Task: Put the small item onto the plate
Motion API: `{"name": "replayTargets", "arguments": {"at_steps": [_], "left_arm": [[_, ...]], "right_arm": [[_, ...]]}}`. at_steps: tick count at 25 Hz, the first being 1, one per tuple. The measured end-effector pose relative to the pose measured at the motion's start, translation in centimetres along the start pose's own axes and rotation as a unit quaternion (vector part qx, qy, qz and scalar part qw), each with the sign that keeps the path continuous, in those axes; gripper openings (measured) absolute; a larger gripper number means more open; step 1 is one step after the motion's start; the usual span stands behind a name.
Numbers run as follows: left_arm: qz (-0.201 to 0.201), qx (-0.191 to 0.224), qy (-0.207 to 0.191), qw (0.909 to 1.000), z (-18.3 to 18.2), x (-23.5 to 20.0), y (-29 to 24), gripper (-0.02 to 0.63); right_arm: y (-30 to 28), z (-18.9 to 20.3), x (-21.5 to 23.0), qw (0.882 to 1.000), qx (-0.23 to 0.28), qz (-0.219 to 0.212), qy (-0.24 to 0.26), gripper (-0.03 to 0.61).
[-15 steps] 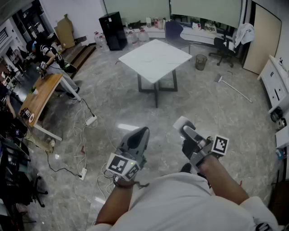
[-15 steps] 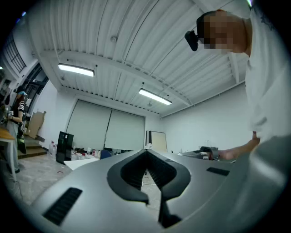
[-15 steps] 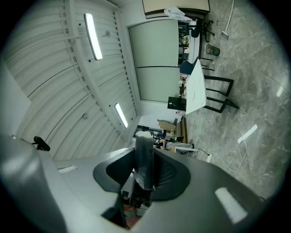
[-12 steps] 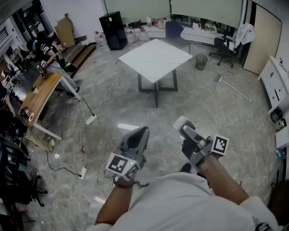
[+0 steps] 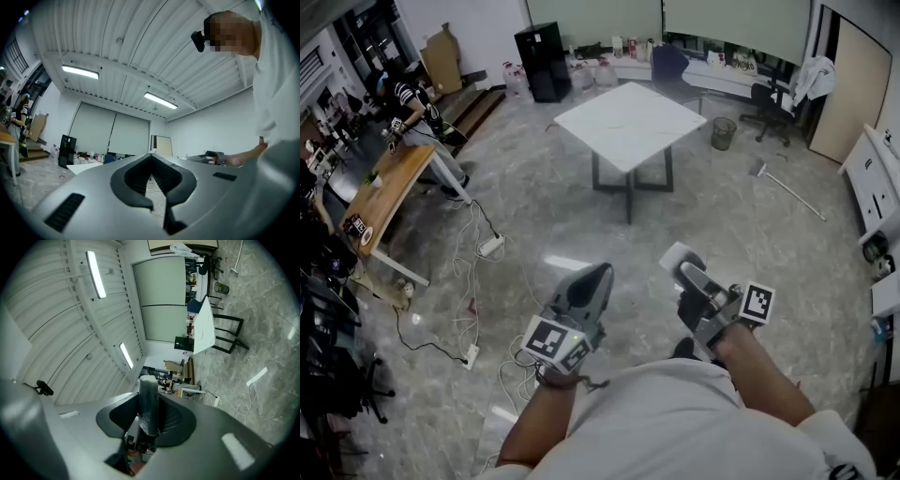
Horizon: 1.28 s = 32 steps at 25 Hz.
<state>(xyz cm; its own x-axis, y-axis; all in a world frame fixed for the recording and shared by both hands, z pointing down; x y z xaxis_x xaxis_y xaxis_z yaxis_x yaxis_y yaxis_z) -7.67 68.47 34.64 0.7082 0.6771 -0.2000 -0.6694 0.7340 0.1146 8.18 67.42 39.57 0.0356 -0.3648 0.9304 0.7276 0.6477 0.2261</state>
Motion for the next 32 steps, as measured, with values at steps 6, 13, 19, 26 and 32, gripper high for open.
{"name": "replayTargets", "arguments": {"at_steps": [6, 13, 19, 26, 32], "left_arm": [[-0.004, -0.003, 0.002, 1.0, 0.1, -0.9, -0.8, 0.006], [-0.014, -0.012, 0.004, 0.9998, 1.1, -2.9, -3.9, 0.006], [-0.014, -0.019, -0.004, 0.9997, 2.0, -5.0, -9.5, 0.006], [-0.031, -0.013, -0.001, 0.9994, 2.4, -8.1, -19.2, 0.006], [-0.055, -0.014, -0.001, 0.9984, 2.9, -10.4, -27.6, 0.006]], "right_arm": [[-1.0, -0.6, 0.4, 1.0, -0.011, 0.004, -0.001, 0.104], [-2.7, -3.2, 2.9, 1.0, -0.02, 0.006, -0.001, 0.104], [-5.0, -8.4, 5.4, 1.0, -0.027, -0.001, -0.007, 0.104], [-8.1, -17.8, 9.2, 0.999, -0.04, -0.004, -0.019, 0.104], [-10.2, -26.1, 11.9, 0.998, -0.065, -0.007, -0.017, 0.104]]}}
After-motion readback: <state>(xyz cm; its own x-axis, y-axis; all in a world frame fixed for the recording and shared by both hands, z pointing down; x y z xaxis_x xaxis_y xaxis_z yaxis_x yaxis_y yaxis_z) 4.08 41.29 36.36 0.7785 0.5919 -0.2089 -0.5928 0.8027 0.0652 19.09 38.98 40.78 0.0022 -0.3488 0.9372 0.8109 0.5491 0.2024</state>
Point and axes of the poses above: the fingertips, and each gripper's own axes: y backward along the fingers, x to its right, z out of its underside, the point moved 1 cm from there along y, backward along the fingers, and after that the axes turned 4 degrees about y, right-handed, at the moved point
